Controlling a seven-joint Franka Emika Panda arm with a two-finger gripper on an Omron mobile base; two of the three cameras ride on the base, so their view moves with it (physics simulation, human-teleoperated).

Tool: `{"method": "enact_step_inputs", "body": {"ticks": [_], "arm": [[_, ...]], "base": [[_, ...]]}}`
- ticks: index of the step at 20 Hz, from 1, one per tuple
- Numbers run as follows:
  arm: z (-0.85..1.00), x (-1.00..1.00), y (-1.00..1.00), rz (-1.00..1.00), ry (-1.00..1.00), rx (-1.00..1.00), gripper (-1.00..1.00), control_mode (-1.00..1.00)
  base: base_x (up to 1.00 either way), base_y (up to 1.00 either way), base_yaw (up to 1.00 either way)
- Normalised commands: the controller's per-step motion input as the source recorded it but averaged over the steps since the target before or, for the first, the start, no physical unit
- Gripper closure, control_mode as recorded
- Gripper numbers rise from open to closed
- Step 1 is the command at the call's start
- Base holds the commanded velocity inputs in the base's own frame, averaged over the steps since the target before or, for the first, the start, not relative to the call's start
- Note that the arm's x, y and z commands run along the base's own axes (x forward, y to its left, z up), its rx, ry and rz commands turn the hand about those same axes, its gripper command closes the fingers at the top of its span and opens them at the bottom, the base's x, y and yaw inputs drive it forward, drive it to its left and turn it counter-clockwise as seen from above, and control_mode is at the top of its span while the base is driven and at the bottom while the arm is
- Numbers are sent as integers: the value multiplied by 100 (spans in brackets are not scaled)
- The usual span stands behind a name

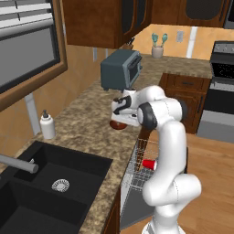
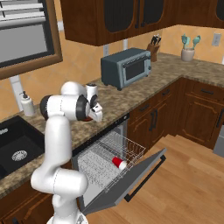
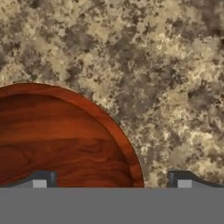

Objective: Pick up the cup and bowl from the counter, place them in the dishwasher, and close the dishwasher door.

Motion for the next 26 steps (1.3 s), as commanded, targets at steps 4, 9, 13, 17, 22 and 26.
{"method": "enact_step_inputs", "body": {"ticks": [4, 9, 13, 17, 22, 26], "arm": [[-21, 1, 20, 2, -3, 0, 100, -100], [-2, 0, 5, 0, -12, 0, 100, -100], [14, -48, -8, 1, -20, 0, 100, -100], [4, -100, -35, -3, -27, 4, 100, -100], [5, -100, -22, -5, -33, 9, 100, -100], [30, -97, -66, -1, -9, 9, 100, -100]], "base": [[0, 0, 0], [0, 0, 0], [0, 0, 0], [0, 0, 0], [0, 0, 0], [0, 0, 0]]}}
